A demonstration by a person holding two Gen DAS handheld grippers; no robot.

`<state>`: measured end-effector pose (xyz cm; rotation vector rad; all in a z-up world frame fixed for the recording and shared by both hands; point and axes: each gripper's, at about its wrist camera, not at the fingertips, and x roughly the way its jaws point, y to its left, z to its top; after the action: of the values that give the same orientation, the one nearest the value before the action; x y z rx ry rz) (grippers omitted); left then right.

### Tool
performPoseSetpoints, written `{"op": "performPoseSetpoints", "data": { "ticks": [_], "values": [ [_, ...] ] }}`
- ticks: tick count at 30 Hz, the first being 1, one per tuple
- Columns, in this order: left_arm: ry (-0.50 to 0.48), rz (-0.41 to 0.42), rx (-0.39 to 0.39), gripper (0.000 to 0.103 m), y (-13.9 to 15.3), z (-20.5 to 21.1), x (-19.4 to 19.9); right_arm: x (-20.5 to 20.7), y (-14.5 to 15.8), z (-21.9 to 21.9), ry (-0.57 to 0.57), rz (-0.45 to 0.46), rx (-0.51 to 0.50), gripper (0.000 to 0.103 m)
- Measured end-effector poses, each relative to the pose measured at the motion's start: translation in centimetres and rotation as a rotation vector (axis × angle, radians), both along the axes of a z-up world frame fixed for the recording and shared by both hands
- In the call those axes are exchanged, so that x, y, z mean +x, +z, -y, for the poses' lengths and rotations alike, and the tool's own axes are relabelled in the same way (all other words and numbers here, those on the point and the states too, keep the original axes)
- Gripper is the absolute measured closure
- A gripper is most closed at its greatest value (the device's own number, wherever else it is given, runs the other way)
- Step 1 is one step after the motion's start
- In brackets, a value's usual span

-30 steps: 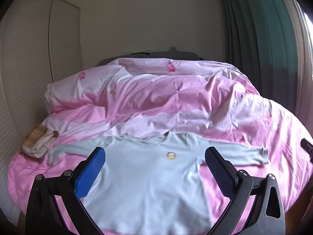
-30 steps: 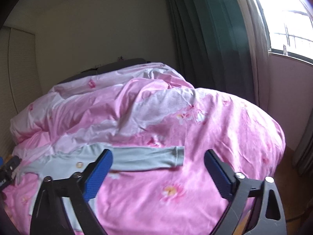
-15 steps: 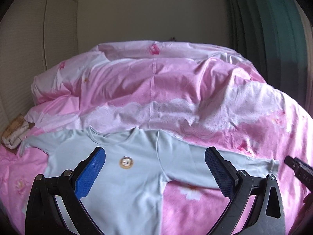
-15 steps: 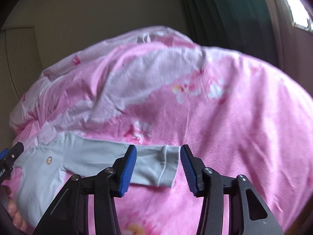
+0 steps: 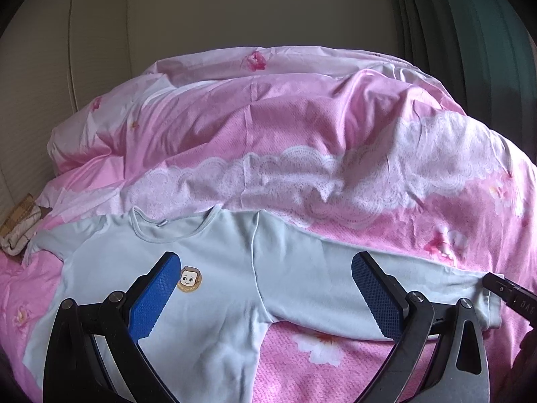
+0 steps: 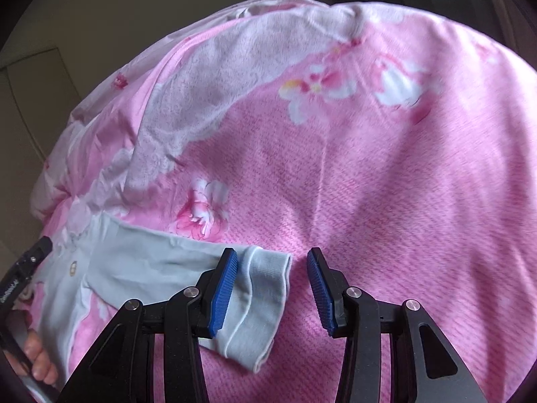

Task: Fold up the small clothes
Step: 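Grasp the sleeve cuff with the right gripper, then carry the sleeve across the shirt body with the right gripper and release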

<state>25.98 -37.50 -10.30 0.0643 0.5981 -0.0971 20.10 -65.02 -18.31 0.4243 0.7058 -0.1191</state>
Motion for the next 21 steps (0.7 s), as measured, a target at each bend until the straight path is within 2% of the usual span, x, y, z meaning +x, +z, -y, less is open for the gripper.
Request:
{"op": "performPoseSetpoints", "data": {
  "ticks": [5,9,14,21],
  "values": [
    [0.002,-0.001,-0.005,0.000,0.2,-0.1,-0.1,-0.3,-0.4,0.5,0.033,0.011,0.074,0.088],
    [0.000,0.020,0.003,0.000,1.1,-1.5,-0.5,-1.3,1.2,-0.3,0.033,0.041,0.053,0.091],
    [0.016,0.044,-0.001,0.000,2.7,-4.3,-0.9,-2.0,5.2,-2.3,0.024,0.073,0.004,0.091],
    [0.071,0.064,-0.028,0.000,5.6,-10.9,-1.2,-1.6,11.3,-7.6,0.072,0.116,-0.020,0.092]
  ]
}}
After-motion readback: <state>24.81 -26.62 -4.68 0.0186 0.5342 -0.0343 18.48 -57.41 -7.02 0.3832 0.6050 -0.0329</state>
